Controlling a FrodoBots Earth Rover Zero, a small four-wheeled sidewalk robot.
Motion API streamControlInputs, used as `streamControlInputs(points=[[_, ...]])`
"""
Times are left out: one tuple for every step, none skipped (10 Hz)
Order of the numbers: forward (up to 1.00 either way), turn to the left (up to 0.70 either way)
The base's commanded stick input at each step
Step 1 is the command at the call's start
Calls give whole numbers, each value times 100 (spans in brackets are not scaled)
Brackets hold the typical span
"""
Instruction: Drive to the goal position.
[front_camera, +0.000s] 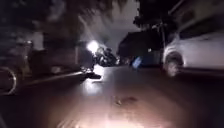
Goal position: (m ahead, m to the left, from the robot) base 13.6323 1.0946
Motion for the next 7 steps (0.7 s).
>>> streamControlInputs(points=[[100, 0], [100, 0], [100, 0], [100, 0], [100, 0], [100, 0], [100, 0]])
